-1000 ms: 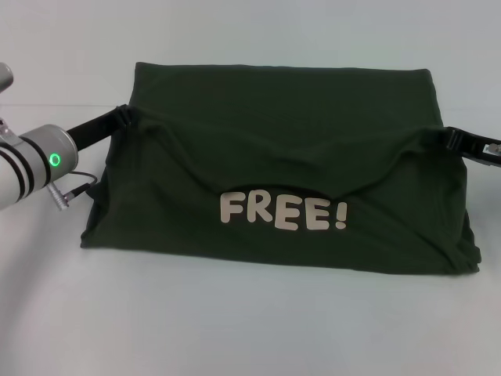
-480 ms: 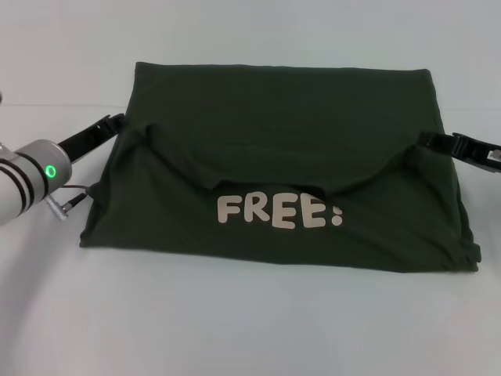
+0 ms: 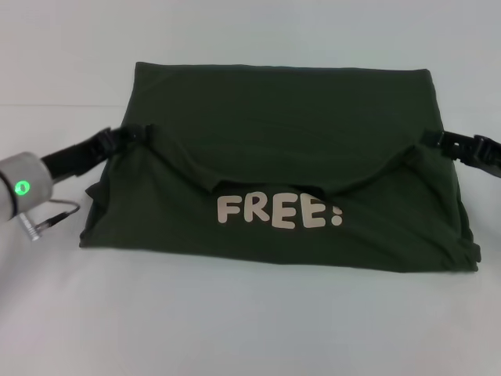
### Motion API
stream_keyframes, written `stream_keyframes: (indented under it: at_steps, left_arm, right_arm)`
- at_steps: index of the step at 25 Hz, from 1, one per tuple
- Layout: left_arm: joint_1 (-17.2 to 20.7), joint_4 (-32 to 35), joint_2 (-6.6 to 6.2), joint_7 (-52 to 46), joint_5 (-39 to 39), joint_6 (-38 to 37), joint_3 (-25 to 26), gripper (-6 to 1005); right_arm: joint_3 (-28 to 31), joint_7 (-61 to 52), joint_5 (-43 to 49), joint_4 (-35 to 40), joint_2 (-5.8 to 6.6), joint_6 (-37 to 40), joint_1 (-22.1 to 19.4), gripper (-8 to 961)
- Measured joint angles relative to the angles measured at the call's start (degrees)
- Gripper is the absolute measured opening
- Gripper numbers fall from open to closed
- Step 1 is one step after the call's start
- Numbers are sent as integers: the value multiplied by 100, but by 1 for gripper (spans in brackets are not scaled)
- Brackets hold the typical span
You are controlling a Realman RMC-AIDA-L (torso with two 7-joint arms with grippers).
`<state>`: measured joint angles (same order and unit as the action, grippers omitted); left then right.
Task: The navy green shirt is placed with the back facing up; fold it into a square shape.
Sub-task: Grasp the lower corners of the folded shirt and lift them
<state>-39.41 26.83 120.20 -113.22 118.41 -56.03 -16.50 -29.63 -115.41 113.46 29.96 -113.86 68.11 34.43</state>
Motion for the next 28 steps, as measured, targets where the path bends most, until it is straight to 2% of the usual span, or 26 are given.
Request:
stream_keyframes:
  at_steps: [2,3,7,11,17,28]
  left_arm:
    - [140,331,-46,-438,452,-567,-92,522]
    - [257,715,-54,-794,910,-969,-99,538]
    - [367,1032,-77,-1126,1416,-1226,-99,601]
    - [380,1060,-121,-1265,1924,-1287,-100,666]
    - [335,1046,-119,-1315,2103,-1123,-166,763]
    - [393,1071,-82,-1274,2304,-1018,-266,760]
  right_arm:
    - [-25,55,-11,31,32,324,-86,703]
    - [-39,92,-4,38,37,447,-119,725]
    - [-61,277,13,45,42,849,-273,747]
    - [-68,400,16,34,24,899,-333,747]
    - [-69,473,19,19,-14,892,-340,748]
    - [-70,481,19,-11,-25,896,-339,748]
